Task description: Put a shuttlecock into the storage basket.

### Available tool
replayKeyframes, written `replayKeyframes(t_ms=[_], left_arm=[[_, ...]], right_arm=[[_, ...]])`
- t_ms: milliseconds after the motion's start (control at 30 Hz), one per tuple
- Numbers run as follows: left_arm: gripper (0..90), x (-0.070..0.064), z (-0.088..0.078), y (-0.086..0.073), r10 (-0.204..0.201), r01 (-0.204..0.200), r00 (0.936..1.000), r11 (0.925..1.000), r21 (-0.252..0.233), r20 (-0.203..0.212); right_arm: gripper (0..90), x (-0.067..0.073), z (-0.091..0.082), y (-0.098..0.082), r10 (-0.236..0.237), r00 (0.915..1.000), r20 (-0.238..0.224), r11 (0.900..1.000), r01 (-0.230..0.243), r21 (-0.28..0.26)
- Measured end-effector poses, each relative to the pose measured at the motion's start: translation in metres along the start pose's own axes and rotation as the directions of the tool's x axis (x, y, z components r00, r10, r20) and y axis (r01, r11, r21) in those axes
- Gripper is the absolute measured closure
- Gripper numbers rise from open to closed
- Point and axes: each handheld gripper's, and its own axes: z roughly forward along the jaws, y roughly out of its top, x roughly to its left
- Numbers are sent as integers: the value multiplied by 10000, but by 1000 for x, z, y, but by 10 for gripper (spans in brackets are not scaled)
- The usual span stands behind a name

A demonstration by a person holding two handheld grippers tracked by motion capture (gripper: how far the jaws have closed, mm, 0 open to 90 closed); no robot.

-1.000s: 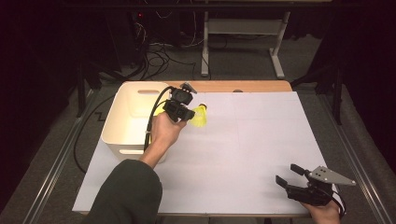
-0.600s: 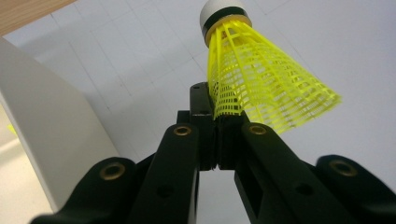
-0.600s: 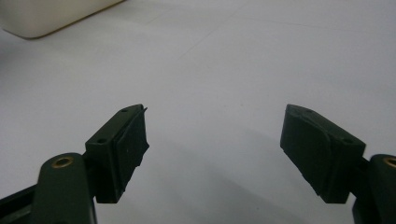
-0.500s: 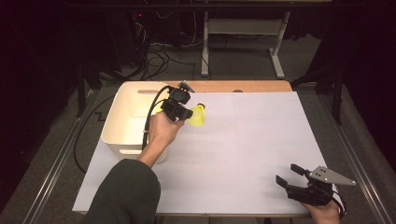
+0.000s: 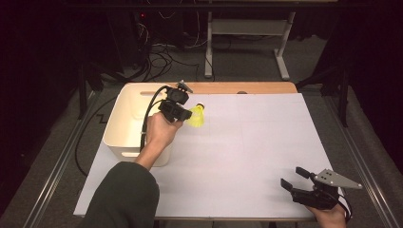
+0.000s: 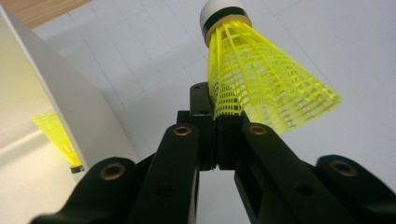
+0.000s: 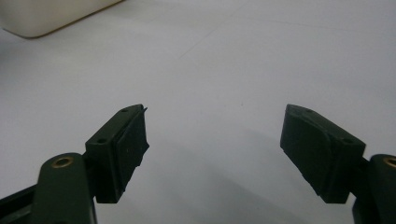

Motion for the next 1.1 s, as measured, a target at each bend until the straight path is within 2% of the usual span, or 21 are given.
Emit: replayKeyframes(t_ms=[667, 1100], left_arm=[[888, 11, -12, -2, -47, 47, 10000, 10000, -79, -50], [888, 20, -20, -6, -232, 230, 9997, 9995, -201, -87]], right_arm=[[232, 0, 0, 0, -23, 10000, 15, 10000, 23, -2], [232, 0, 0, 0, -16, 10000, 30, 10000, 16, 1]])
